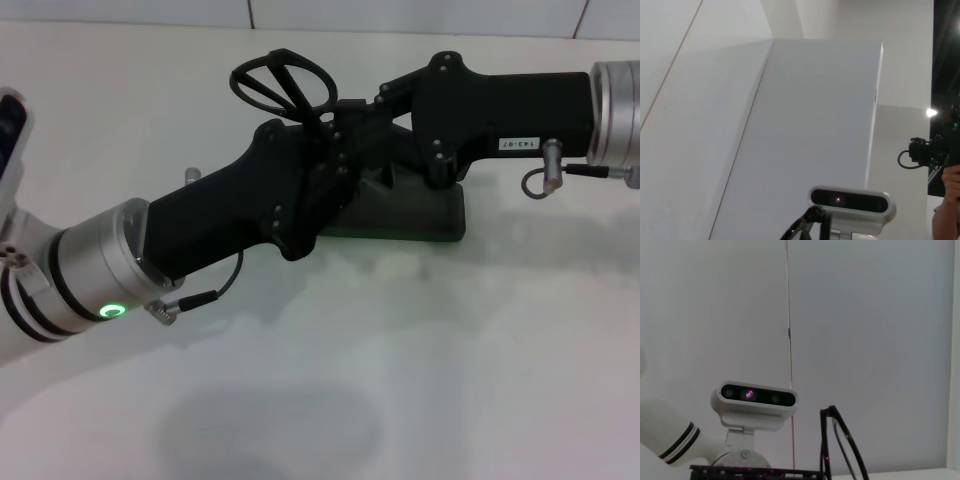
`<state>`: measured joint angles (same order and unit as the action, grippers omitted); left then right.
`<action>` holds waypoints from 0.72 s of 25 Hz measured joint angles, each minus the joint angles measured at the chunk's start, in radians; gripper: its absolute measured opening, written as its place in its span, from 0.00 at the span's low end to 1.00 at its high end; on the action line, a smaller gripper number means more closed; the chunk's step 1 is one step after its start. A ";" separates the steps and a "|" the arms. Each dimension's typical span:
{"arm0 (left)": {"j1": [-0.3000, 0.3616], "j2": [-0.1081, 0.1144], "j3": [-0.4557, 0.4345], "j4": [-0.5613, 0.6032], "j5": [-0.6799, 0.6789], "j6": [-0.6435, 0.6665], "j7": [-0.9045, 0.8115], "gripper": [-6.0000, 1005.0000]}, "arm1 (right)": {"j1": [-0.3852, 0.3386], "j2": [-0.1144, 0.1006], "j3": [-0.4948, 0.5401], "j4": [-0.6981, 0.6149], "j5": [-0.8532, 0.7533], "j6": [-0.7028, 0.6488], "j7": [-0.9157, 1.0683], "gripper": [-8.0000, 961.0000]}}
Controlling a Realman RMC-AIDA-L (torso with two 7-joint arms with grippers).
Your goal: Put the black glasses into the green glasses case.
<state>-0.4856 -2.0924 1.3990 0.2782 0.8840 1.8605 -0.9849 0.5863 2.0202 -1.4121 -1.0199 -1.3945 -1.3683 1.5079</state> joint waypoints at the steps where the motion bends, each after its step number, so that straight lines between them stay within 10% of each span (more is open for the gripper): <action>1: 0.000 0.000 0.000 0.000 0.001 0.000 0.000 0.05 | -0.002 0.000 0.001 0.000 0.000 0.002 0.000 0.04; 18: 0.016 0.006 0.005 -0.011 0.012 0.006 0.000 0.05 | -0.012 0.004 -0.002 0.002 0.002 0.008 0.013 0.04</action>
<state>-0.4695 -2.0863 1.4043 0.2669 0.8958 1.8668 -0.9848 0.5747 2.0240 -1.4146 -1.0176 -1.3928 -1.3598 1.5214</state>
